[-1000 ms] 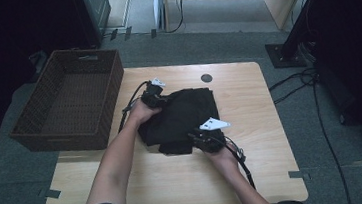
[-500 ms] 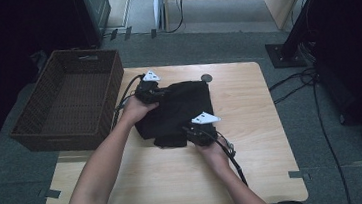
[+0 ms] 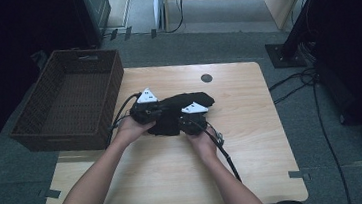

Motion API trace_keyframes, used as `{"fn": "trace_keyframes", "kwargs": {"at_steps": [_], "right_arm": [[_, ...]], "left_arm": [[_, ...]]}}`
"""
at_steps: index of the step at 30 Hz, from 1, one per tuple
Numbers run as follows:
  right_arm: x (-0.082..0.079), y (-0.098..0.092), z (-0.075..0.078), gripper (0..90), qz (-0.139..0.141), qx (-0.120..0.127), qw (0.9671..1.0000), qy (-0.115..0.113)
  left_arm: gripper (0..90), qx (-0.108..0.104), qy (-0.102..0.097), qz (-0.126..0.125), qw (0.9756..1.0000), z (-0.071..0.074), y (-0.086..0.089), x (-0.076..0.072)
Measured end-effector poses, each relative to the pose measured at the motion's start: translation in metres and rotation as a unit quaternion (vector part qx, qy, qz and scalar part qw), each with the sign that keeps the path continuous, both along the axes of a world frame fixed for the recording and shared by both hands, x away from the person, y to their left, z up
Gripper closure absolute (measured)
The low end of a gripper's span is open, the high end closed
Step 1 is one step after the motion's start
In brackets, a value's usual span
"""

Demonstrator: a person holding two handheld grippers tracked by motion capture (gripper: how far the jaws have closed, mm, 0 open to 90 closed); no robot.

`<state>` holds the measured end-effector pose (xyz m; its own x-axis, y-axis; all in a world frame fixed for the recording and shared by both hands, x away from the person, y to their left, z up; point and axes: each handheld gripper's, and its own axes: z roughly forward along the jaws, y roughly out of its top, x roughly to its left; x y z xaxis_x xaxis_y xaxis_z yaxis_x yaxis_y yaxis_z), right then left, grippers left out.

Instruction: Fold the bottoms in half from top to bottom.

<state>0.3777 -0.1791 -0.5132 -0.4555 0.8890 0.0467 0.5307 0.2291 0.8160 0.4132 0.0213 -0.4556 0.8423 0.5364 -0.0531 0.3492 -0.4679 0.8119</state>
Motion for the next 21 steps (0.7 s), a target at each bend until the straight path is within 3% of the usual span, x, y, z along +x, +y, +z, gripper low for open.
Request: {"fn": "trace_keyframes", "kwargs": {"at_steps": [10, 13, 14, 17, 21], "right_arm": [[0.000, -0.004, -0.001, 64.6, 0.005, 0.013, 0.9999, -0.005], [0.000, -0.007, 0.002, 62.3, 0.007, 0.028, 0.9996, 0.008], [-0.004, -0.012, 0.009, 64.1, 0.016, 0.039, 0.9988, 0.027], [-0.013, -0.018, 0.021, 67.9, 0.029, 0.049, 0.9975, 0.042], [-0.028, -0.025, 0.045, 69.7, 0.051, 0.052, 0.9969, 0.029]], "left_arm": [[84.1, -0.010, 0.024, 0.024, 0.9994, -0.026, 0.007, -0.011], [83.8, -0.005, 0.022, 0.027, 0.9994, -0.027, 0.006, -0.012], [83.7, -0.001, 0.019, 0.031, 0.9993, -0.028, 0.005, -0.013], [83.4, -0.004, 0.022, 0.037, 0.9991, -0.029, 0.006, -0.014], [81.2, -0.009, 0.030, 0.048, 0.9983, -0.026, 0.005, -0.015]]}}
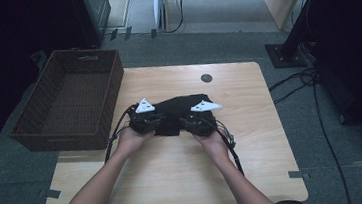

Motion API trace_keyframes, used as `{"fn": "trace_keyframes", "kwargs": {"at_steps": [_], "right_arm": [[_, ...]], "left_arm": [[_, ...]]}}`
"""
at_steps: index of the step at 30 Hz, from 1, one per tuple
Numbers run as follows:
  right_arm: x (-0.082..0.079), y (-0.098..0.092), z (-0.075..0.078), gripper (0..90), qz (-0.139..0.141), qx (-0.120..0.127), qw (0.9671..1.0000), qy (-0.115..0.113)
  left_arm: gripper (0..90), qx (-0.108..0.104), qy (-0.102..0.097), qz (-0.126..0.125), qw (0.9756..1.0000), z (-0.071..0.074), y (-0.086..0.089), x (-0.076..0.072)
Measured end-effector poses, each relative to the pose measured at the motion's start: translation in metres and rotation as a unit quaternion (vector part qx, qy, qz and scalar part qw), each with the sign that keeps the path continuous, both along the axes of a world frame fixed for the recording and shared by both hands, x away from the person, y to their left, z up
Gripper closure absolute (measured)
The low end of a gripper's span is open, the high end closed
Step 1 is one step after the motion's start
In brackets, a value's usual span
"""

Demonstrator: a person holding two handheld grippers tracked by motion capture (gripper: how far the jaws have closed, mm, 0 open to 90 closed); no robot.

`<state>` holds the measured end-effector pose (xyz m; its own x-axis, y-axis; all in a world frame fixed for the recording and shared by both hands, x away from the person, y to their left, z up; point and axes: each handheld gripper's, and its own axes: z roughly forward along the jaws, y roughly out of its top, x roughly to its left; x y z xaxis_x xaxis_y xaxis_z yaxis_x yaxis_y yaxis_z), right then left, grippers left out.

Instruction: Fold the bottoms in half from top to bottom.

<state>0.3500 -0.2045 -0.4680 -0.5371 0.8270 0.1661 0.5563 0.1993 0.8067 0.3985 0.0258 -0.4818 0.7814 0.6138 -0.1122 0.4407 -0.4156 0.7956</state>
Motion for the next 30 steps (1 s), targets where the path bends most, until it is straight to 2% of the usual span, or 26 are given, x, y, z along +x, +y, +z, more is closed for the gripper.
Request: {"fn": "trace_keyframes", "kwargs": {"at_steps": [3, 4, 6, 11, 13, 15, 17, 21, 23, 26, 30], "right_arm": [[-0.005, -0.004, 0.020, 69.2, 0.011, 0.018, 0.9997, -0.015], [-0.004, -0.004, 0.026, 69.1, 0.013, 0.015, 0.9996, -0.022], [0.002, -0.002, 0.031, 69.0, 0.014, -0.008, 0.9993, -0.034], [0.027, -0.004, 0.014, 68.4, -0.012, -0.015, 0.9997, -0.014], [0.032, -0.002, 0.004, 68.4, -0.015, -0.023, 0.9996, 0.005], [0.032, 0.000, -0.007, 68.1, -0.012, -0.037, 0.9991, 0.014], [0.029, 0.001, -0.014, 67.6, -0.010, -0.042, 0.9990, 0.010], [0.026, 0.002, -0.017, 67.5, -0.007, -0.051, 0.9987, 0.007], [0.025, 0.003, -0.018, 67.4, -0.003, -0.057, 0.9984, 0.006], [0.022, 0.004, -0.022, 67.0, -0.004, -0.057, 0.9984, -0.001], [0.020, 0.004, -0.026, 67.2, 0.001, -0.067, 0.9976, -0.014]], "left_arm": [[78.2, 0.000, 0.003, -0.002, 1.0000, 0.003, 0.000, -0.002], [76.3, -0.005, 0.008, 0.000, 1.0000, 0.004, 0.001, -0.002], [72.5, -0.012, 0.016, 0.000, 0.9998, 0.007, 0.002, -0.003], [63.3, -0.005, 0.020, 0.001, 0.9998, 0.018, 0.005, -0.009], [62.0, -0.008, 0.024, 0.003, 0.9997, 0.024, 0.009, -0.009], [61.2, -0.016, 0.025, 0.008, 0.9995, 0.033, 0.015, -0.009], [61.5, -0.018, 0.021, 0.014, 0.9995, 0.042, 0.020, -0.008], [62.2, -0.017, 0.020, 0.031, 0.9992, 0.053, 0.031, -0.003], [62.2, -0.007, 0.029, 0.038, 0.9988, 0.051, 0.034, 0.000], [62.1, 0.012, 0.037, 0.042, 0.9984, 0.038, 0.037, -0.001], [62.1, 0.024, 0.046, 0.048, 0.9975, 0.020, 0.040, -0.002]]}}
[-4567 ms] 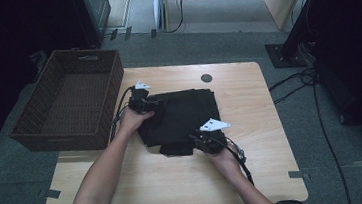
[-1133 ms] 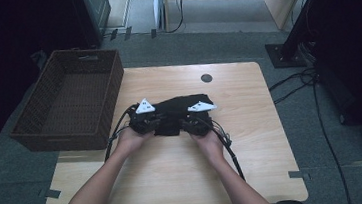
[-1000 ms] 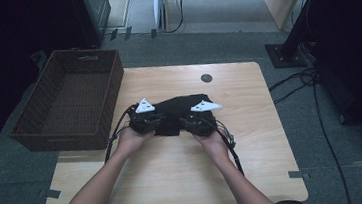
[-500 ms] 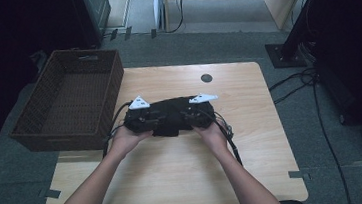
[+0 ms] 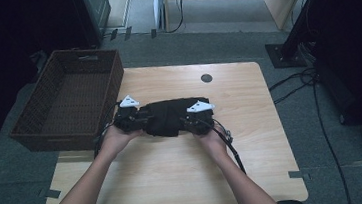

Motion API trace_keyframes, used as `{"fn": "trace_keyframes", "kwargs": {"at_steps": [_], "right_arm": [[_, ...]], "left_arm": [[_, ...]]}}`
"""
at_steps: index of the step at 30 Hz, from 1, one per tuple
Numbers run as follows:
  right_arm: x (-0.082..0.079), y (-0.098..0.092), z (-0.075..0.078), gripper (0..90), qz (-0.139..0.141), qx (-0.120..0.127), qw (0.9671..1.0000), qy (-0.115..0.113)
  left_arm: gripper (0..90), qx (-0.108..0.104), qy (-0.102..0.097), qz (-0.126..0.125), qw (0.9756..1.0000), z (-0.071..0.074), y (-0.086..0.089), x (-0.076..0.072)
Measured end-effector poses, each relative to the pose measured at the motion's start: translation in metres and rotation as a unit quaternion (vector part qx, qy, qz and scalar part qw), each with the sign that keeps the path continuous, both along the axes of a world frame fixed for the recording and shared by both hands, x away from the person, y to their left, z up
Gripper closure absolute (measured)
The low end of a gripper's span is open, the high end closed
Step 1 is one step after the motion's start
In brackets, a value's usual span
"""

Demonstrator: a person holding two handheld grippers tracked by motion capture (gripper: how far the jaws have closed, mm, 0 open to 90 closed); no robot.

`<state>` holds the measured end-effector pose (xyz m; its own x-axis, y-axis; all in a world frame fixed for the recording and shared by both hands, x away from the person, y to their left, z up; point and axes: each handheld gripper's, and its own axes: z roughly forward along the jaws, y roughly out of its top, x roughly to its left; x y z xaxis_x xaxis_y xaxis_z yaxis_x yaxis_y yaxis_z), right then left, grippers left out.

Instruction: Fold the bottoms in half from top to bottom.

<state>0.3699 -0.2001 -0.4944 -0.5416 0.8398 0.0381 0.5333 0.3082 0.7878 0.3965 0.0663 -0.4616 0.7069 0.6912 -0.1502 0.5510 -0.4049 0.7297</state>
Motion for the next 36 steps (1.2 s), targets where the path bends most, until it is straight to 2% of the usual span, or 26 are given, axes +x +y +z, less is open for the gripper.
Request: {"fn": "trace_keyframes", "kwargs": {"at_steps": [3, 5, 8, 11, 13, 17, 23, 26, 28, 32, 36], "right_arm": [[-0.002, 0.000, -0.001, 67.4, 0.004, -0.005, 1.0000, -0.004], [-0.003, -0.001, -0.002, 67.8, 0.005, -0.006, 1.0000, -0.005], [-0.006, -0.003, -0.002, 68.9, 0.006, -0.007, 0.9999, -0.006], [-0.009, -0.007, -0.003, 69.6, 0.007, -0.005, 0.9999, -0.006], [-0.010, -0.009, -0.002, 69.4, 0.007, -0.002, 1.0000, -0.003], [-0.010, -0.007, 0.001, 68.7, 0.004, -0.008, 1.0000, 0.002], [-0.011, -0.006, 0.001, 68.5, 0.001, -0.013, 0.9999, 0.003], [-0.011, -0.006, 0.001, 68.4, 0.000, -0.013, 0.9999, 0.005], [-0.011, -0.006, 0.001, 68.4, -0.001, -0.012, 0.9999, 0.004], [-0.011, -0.004, 0.001, 68.4, -0.005, -0.010, 0.9999, 0.004], [-0.011, -0.004, 0.000, 68.3, -0.005, -0.010, 0.9999, 0.003]], "left_arm": [[62.9, 0.004, 0.003, 0.001, 1.0000, -0.011, 0.000, -0.002], [63.7, 0.002, -0.003, 0.004, 1.0000, -0.015, 0.000, -0.002], [66.4, 0.015, -0.014, -0.001, 0.9998, -0.021, -0.004, -0.002], [66.6, 0.011, -0.017, 0.002, 0.9998, -0.022, -0.005, 0.003], [66.9, 0.008, -0.013, 0.005, 0.9999, -0.017, -0.006, 0.005], [67.2, -0.016, -0.040, -0.005, 0.9991, 0.004, -0.009, -0.005], [61.3, -0.006, -0.041, -0.033, 0.9986, 0.018, -0.027, -0.015], [55.1, 0.012, -0.033, -0.041, 0.9985, 0.012, -0.037, -0.015], [52.7, 0.016, -0.031, -0.040, 0.9986, 0.005, -0.040, -0.014], [45.3, 0.026, -0.026, -0.026, 0.9990, -0.010, -0.042, -0.008], [44.4, 0.036, -0.043, -0.020, 0.9982, -0.017, -0.045, -0.007]]}}
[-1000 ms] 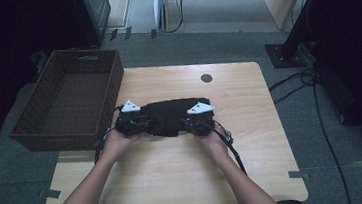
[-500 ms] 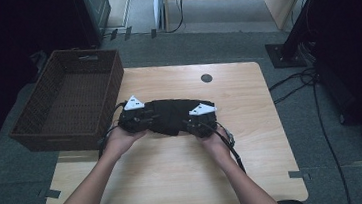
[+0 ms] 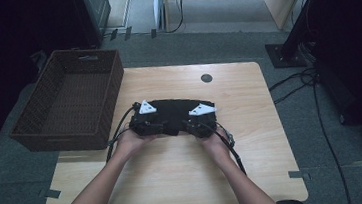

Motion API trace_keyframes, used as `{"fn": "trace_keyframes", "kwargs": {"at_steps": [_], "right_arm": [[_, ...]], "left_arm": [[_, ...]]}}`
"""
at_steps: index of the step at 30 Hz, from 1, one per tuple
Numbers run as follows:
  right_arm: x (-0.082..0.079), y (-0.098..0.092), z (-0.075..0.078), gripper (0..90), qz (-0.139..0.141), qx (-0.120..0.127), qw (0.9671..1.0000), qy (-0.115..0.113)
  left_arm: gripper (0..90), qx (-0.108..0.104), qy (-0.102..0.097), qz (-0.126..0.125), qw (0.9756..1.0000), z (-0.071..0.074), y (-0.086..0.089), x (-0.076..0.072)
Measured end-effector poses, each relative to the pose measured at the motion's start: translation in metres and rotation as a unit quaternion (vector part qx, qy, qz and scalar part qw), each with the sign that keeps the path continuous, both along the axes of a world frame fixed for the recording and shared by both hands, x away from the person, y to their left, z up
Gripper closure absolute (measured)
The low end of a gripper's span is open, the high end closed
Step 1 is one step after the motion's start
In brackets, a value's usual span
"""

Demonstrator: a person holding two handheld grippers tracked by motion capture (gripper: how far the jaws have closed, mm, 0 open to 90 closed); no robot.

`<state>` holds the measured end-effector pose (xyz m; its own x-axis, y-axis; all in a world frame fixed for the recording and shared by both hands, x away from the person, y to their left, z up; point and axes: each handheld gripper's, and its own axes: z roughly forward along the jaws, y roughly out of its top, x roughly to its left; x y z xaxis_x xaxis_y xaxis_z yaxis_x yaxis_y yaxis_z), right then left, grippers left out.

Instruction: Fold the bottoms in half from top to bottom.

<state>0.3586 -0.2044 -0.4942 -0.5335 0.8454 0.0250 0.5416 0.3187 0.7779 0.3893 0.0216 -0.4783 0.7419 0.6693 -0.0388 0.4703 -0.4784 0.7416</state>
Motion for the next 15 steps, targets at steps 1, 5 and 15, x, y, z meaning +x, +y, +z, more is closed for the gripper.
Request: {"fn": "trace_keyframes", "kwargs": {"at_steps": [1, 5, 15], "right_arm": [[0.000, 0.000, 0.000, 68.3, 0.000, 0.000, 1.0000, -0.001], [0.000, 0.002, -0.001, 68.3, -0.002, -0.004, 1.0000, -0.002], [0.001, -0.003, -0.002, 73.3, 0.004, 0.003, 1.0000, -0.004]], "left_arm": [[44.5, 0.010, -0.006, -0.003, 0.9999, -0.001, -0.001, 0.000], [50.8, 0.043, -0.031, -0.001, 0.9986, -0.006, -0.005, -0.001], [80.1, 0.011, -0.015, 0.005, 0.9998, -0.005, 0.006, 0.003]]}}
